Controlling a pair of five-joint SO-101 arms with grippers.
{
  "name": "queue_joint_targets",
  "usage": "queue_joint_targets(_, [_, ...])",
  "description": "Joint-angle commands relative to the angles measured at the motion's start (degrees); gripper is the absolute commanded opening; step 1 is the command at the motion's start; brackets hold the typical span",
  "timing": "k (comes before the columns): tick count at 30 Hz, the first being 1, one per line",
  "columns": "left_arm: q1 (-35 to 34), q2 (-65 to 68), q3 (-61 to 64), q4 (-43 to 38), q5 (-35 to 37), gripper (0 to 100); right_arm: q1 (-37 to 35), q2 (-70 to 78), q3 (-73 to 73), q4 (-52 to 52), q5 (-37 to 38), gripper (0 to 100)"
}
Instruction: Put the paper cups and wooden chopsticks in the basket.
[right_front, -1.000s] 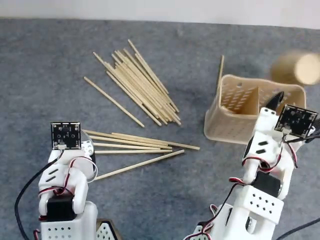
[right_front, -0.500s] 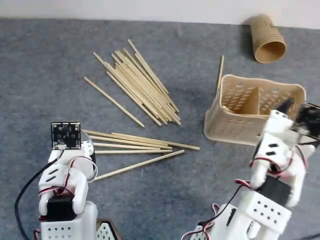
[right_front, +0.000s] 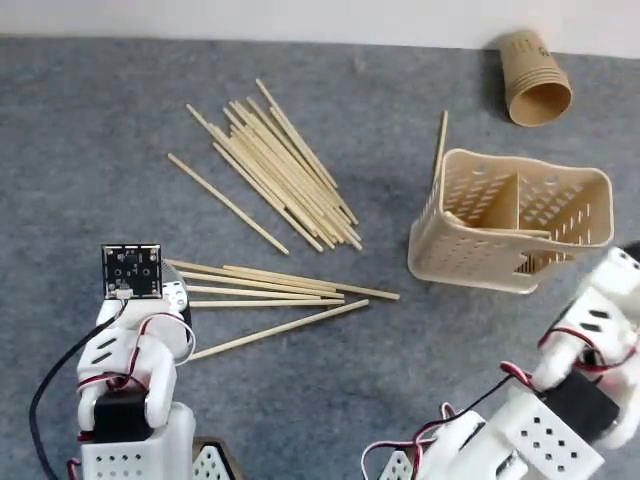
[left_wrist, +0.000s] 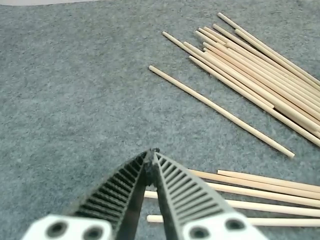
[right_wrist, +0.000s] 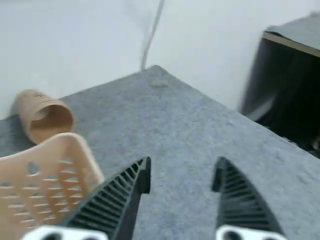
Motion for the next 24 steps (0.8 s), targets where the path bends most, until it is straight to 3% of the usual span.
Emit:
queue_joint_targets(1, [-0.2,-0.7,-0.2,-1.1,-0.5,1,4.4,-0.7,-2.7,0.5,-0.1,12.3])
queue_joint_targets(6, [-0.1,-0.7,-0.2,-1.1,-0.5,1,5.3,10.3,1.5,0.1,1.8,11.9])
queue_joint_targets(12, [-0.1,-0.7,-0.2,-1.1,-0.5,1,5.3,34.0,-4.4,-3.7,3.2,11.5])
queue_joint_targets(18, [-0.1,-0.7,-0.2,-1.1,-0.5,1,4.8,55.3,-13.0,-11.8,3.1,0.3])
queue_joint_targets(24, [-0.1,-0.7,-0.2,-1.1,-0.5,1,4.7,73.1,-26.1,-11.9,-5.5,0.6])
